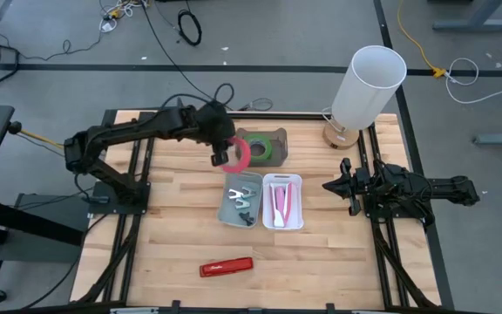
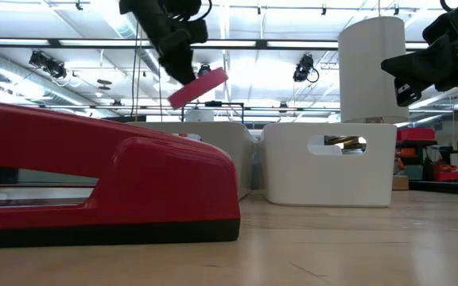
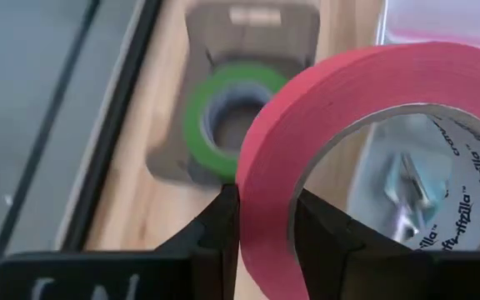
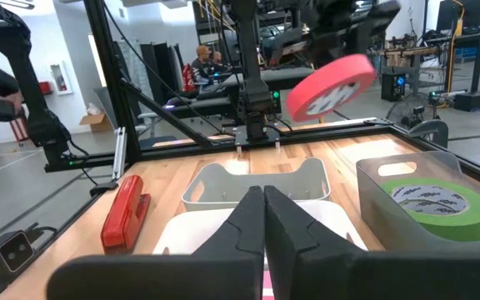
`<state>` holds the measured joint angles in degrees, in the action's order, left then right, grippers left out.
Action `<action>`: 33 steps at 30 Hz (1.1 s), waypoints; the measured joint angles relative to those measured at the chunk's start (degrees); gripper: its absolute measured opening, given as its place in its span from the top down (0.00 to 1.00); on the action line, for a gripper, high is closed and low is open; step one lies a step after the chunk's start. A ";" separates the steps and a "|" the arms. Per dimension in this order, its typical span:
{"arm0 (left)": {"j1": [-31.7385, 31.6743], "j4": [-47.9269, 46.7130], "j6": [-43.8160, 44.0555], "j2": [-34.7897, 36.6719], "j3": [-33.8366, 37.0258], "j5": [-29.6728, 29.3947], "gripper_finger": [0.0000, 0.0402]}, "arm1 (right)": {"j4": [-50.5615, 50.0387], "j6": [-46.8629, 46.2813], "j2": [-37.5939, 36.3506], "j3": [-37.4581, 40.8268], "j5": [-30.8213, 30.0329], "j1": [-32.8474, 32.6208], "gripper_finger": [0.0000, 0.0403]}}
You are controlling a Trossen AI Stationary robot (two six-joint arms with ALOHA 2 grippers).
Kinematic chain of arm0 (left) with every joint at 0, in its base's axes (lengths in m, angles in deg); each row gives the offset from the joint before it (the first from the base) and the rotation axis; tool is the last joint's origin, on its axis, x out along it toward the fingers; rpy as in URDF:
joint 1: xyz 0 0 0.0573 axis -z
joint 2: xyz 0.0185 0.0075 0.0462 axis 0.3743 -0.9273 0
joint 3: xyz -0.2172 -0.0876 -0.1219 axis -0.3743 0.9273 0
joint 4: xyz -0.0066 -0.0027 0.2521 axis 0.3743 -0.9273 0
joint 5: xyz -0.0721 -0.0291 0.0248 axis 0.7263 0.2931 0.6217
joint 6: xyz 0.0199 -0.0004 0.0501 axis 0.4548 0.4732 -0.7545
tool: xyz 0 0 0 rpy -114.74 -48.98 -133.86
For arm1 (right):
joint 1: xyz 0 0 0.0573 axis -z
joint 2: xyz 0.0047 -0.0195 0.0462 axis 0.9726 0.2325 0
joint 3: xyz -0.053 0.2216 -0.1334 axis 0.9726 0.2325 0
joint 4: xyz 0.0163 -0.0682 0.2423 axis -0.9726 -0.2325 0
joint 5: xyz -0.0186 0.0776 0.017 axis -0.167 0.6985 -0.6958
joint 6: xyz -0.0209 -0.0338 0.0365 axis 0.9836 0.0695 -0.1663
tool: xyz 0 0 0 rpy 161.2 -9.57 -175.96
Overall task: Pick and place Stapler, Stapler remover, tape
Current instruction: Put the pink tape in the black bin
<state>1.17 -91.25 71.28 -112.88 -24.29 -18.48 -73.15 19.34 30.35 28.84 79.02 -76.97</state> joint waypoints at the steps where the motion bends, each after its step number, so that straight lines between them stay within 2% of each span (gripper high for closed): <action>1: -0.37 1.52 -1.06 0.00 0.00 0.28 0.76 | -0.02 0.00 0.00 0.00 0.01 0.01 0.99; 11: -2.43 11.80 -6.44 -1.45 -0.02 3.51 0.76 | -0.02 0.00 0.00 0.00 -0.01 -0.01 0.99; 20: -5.14 15.30 -9.28 -7.49 -0.02 4.74 0.76 | 0.00 0.00 0.00 -0.02 -0.11 0.01 0.99; 30: -7.62 27.26 -12.47 -13.51 -0.02 4.80 0.76 | 0.00 0.00 0.00 0.00 0.01 -0.01 0.99; 33: -8.05 28.41 -12.42 -14.92 -0.02 6.60 0.76 | -0.02 0.00 0.00 0.00 0.03 0.00 0.99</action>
<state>-6.88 -62.84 58.85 -127.80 -24.31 -11.88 -73.17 19.34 30.35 28.84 79.05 -76.97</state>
